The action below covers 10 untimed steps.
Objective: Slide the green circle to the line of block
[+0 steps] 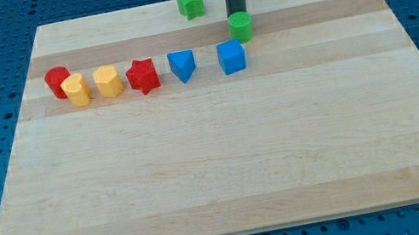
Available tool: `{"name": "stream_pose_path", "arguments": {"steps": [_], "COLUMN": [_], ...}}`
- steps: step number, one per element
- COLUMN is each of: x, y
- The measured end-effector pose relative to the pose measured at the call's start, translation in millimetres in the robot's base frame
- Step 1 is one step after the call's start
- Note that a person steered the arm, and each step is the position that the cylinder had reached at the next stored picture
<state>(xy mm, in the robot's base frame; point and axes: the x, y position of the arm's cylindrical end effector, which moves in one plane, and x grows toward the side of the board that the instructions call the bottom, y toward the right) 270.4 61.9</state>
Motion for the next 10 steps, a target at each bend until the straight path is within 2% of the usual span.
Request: {"name": "stream_pose_path", "arguments": {"steps": [2,4,6,10], "x": [11,7,10,51], "y": [10,-41,-47,26]}}
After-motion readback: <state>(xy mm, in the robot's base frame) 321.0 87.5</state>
